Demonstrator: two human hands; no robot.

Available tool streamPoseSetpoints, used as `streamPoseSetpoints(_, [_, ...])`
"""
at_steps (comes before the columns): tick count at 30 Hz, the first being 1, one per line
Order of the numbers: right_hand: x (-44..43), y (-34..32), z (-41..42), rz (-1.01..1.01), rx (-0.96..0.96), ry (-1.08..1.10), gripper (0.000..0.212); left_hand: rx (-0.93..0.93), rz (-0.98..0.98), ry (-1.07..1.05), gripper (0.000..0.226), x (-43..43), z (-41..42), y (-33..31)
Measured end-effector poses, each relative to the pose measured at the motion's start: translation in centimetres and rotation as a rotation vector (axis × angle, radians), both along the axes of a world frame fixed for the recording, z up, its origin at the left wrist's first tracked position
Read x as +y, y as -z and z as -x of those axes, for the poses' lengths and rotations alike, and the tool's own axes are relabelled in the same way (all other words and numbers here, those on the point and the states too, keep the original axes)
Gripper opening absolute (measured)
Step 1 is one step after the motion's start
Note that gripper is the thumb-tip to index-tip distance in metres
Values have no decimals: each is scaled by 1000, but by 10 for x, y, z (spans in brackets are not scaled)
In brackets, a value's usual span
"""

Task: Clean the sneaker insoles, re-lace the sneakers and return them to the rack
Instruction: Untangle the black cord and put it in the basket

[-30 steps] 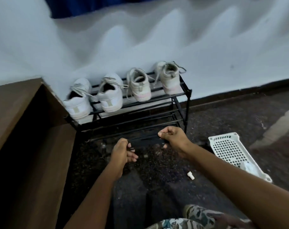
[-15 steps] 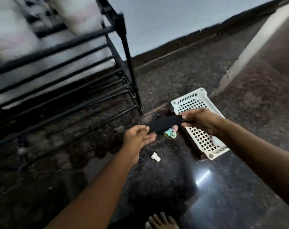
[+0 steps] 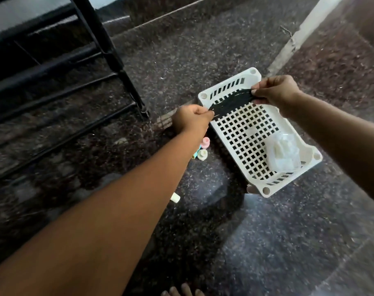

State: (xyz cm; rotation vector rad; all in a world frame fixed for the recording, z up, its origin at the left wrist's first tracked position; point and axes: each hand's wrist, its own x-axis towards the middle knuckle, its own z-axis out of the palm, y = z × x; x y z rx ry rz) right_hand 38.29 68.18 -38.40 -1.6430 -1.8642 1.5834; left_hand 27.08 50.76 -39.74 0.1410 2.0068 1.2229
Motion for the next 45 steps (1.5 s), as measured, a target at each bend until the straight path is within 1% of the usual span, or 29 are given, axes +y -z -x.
streamPoseSetpoints(3, [3,11,-1,-151,-94,-24,21,107,34,79,20,13,-2,9])
streamPoseSetpoints(6, [0,22,-3,-297,-178,-35,23,220,75,145,9,19,-4,12])
streamPoseSetpoints(8, [0,26,-2,-392,-206,-37,27,292,118,174,10,20,-4,13])
streamPoseSetpoints(10, [0,28,0,-471,-230,-45,24,368,167,204,18,20,-3,13])
streamPoseSetpoints(12, [0,28,3,-533,-244,-79,16,444,201,247,23,19,-1,15])
streamPoseSetpoints(15, [0,27,7,-624,-267,-152,11,554,218,321,13,18,1,17])
streamPoseSetpoints(18, [2,29,8,-693,-302,-198,13,655,224,344,15,17,1,18])
streamPoseSetpoints(22, [-2,32,6,-782,-356,-242,20,708,191,314,13,14,2,19])
streamPoseSetpoints(26, [-10,33,4,-919,-449,-362,34,698,158,302,9,10,1,16])
streamPoseSetpoints(32, [-15,34,10,-931,-431,-394,31,601,124,181,7,-18,7,26])
streamPoseSetpoints(34, [-20,34,11,-930,-370,-356,25,574,88,115,6,-31,14,34])
streamPoseSetpoints(36, [-31,34,13,-963,-258,-304,18,533,61,17,7,-45,23,43])
streamPoseSetpoints(38, [-49,33,19,-969,-125,-316,15,478,66,-70,6,-59,31,49])
streamPoseSetpoints(40, [-71,33,30,-953,-34,-448,14,396,79,-151,3,-74,37,51])
streamPoseSetpoints(42, [-93,34,45,-992,-24,-655,15,298,89,-214,1,-90,39,54])
streamPoseSetpoints(43, [-105,33,54,-993,-55,-775,17,248,86,-234,2,-99,38,55])
streamPoseSetpoints(44, [-116,33,64,-980,-134,-894,20,200,81,-250,6,-108,37,56])
streamPoseSetpoints(45, [-128,36,73,-967,-263,-1008,24,167,85,-259,9,-118,36,56])
